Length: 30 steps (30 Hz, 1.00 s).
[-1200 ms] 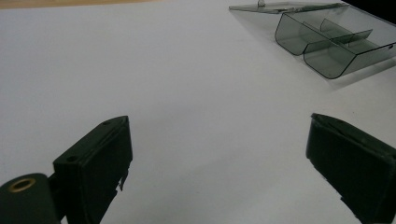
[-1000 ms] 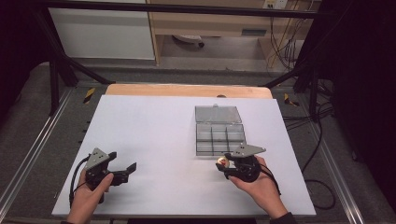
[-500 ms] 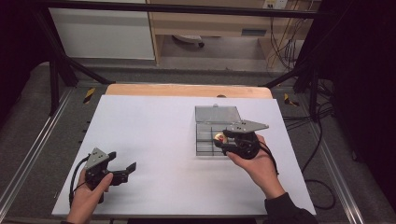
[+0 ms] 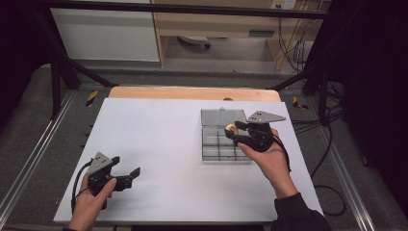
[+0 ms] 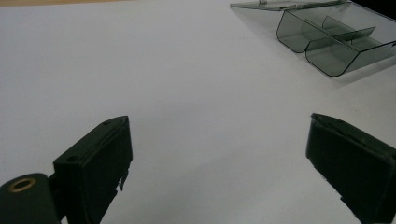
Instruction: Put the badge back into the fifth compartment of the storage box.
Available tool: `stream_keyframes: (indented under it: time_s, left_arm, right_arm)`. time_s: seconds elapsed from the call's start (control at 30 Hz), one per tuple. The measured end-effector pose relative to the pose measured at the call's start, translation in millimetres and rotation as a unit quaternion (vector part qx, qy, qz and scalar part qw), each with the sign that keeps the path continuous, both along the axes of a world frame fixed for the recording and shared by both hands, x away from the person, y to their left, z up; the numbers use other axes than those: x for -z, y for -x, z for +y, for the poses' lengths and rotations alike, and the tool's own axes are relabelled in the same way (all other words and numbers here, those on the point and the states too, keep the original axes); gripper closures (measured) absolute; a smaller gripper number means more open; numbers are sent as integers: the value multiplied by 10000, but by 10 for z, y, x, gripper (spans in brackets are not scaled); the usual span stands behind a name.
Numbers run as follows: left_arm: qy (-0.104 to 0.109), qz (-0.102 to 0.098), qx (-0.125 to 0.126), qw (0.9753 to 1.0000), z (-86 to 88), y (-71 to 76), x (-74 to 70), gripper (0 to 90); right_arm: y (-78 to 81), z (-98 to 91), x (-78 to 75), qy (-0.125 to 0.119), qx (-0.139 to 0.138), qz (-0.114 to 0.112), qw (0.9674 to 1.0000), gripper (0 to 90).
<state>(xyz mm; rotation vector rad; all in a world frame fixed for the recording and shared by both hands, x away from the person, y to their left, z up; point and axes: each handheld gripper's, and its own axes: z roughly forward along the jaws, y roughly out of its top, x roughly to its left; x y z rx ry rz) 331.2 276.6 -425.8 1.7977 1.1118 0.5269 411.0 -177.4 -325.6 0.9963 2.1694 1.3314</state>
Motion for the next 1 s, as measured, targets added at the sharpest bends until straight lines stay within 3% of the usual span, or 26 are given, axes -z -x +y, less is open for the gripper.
stream_keyframes:
  time_s: [0.2,1.0]
  left_arm:
    - [3,9,-11,10000,9,-2,4,72]
    - [-4,-3,0,10000,-2,-2,2,71]
  right_arm:
    - [-86,-41,0,9,127,27,9999,478]
    - [-330,-85,236,190,404,205,9988,478]
